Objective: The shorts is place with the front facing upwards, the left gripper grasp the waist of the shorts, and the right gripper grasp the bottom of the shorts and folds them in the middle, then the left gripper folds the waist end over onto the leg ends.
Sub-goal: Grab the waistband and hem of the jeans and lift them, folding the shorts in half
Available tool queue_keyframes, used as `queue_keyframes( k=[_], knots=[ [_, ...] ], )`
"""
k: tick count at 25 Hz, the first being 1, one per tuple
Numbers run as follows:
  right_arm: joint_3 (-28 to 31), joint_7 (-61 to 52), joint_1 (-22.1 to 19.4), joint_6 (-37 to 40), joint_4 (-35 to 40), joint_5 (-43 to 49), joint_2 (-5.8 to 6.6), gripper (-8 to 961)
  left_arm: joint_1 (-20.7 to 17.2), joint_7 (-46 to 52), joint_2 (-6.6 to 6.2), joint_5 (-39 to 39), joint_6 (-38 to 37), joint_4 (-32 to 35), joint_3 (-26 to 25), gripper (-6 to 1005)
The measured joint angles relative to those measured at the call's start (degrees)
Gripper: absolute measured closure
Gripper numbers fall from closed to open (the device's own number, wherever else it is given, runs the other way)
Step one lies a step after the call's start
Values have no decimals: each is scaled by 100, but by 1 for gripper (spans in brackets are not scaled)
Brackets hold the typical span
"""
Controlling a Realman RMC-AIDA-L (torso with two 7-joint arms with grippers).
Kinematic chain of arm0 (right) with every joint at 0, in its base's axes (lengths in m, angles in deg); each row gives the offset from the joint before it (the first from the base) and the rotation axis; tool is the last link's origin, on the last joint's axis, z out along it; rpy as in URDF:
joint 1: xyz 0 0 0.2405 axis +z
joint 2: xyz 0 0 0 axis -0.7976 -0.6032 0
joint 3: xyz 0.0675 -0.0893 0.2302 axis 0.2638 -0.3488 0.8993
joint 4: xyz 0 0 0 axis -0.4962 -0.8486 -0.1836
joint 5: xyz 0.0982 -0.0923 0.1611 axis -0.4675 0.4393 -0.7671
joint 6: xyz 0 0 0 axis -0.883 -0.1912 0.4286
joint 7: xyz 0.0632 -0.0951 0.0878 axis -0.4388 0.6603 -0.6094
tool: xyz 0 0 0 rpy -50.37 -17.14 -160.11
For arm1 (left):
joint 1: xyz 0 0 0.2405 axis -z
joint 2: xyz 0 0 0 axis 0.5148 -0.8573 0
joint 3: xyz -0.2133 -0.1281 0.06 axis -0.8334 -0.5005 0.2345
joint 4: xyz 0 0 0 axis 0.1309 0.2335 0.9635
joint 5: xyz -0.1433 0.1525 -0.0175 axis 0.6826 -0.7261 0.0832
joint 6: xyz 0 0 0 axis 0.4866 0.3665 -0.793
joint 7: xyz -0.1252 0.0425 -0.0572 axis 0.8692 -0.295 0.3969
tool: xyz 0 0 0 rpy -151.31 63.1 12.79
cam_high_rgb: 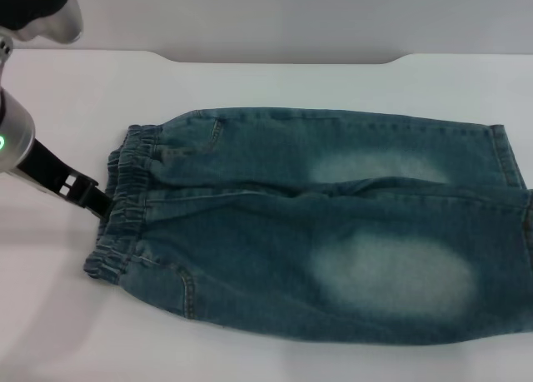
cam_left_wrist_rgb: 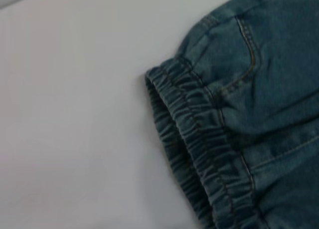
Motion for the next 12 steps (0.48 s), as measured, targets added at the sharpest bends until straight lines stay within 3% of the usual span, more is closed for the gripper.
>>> queue_keyframes(
  k=[12],
  knots=[
    [-254,-48,-142,690,472,-22,-19,248,103,358,18,26,0,658,491,159]
  ],
)
